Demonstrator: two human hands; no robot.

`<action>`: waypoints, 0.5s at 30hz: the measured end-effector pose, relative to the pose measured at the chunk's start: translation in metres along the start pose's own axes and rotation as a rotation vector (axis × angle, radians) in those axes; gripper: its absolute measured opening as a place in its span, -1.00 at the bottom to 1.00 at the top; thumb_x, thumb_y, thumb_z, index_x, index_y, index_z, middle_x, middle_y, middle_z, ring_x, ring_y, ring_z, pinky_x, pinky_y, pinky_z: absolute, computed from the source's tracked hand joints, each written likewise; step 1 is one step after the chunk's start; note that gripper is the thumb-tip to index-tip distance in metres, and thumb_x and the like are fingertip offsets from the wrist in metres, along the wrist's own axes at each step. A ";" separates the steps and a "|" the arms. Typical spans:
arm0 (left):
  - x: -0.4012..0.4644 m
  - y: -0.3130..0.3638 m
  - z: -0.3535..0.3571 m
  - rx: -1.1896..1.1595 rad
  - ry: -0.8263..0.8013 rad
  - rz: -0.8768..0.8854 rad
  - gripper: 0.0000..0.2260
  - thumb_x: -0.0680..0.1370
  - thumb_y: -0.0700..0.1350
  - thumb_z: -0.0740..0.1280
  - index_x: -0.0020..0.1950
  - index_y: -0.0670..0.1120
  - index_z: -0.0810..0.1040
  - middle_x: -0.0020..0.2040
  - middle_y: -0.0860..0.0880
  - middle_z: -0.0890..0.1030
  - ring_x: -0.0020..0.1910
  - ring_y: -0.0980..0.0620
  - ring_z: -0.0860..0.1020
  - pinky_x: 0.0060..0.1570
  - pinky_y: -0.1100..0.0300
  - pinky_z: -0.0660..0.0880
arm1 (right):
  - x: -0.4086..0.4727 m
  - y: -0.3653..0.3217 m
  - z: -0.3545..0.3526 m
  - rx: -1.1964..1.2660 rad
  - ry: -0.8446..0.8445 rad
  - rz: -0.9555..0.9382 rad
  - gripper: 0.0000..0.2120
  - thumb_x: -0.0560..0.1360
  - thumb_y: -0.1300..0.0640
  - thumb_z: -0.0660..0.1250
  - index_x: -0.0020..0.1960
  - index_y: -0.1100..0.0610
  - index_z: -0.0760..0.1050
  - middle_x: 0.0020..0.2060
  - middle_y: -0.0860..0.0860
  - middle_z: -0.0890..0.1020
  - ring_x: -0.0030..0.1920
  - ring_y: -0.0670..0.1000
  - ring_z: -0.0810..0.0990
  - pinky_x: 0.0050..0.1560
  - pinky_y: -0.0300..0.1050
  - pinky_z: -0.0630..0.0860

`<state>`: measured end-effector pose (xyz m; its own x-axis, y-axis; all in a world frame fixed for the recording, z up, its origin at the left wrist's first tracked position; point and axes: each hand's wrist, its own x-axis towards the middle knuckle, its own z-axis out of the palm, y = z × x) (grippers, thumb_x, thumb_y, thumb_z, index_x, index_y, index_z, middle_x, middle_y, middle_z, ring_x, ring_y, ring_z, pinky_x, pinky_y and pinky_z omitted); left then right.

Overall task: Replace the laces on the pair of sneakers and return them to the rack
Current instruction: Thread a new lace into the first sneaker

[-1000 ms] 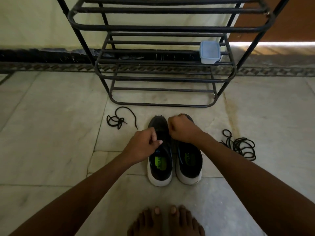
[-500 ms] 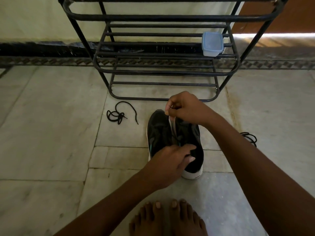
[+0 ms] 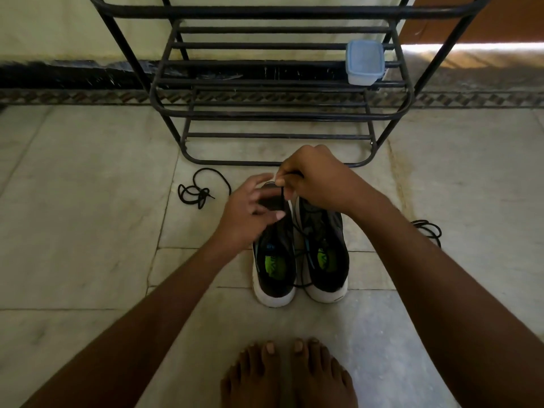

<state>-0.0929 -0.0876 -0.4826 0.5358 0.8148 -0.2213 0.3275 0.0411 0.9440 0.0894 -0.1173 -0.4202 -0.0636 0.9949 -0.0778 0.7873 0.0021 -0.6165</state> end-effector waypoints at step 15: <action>0.042 -0.005 -0.033 -0.475 0.053 -0.193 -0.85 0.67 -0.21 0.30 0.19 -0.14 0.62 0.03 -0.14 0.70 -0.03 -0.10 0.71 -0.06 0.11 0.60 | -0.012 0.018 0.005 0.195 0.468 0.001 -0.79 0.64 0.16 0.29 -0.04 0.20 0.67 -0.31 -0.04 0.68 -0.28 -0.14 0.60 -0.15 -0.31 0.49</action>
<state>-0.0977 -0.0345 -0.4882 0.4563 0.7943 -0.4010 0.0200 0.4414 0.8971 0.1017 -0.1293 -0.4343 0.2539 0.9335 0.2534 0.6549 0.0269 -0.7552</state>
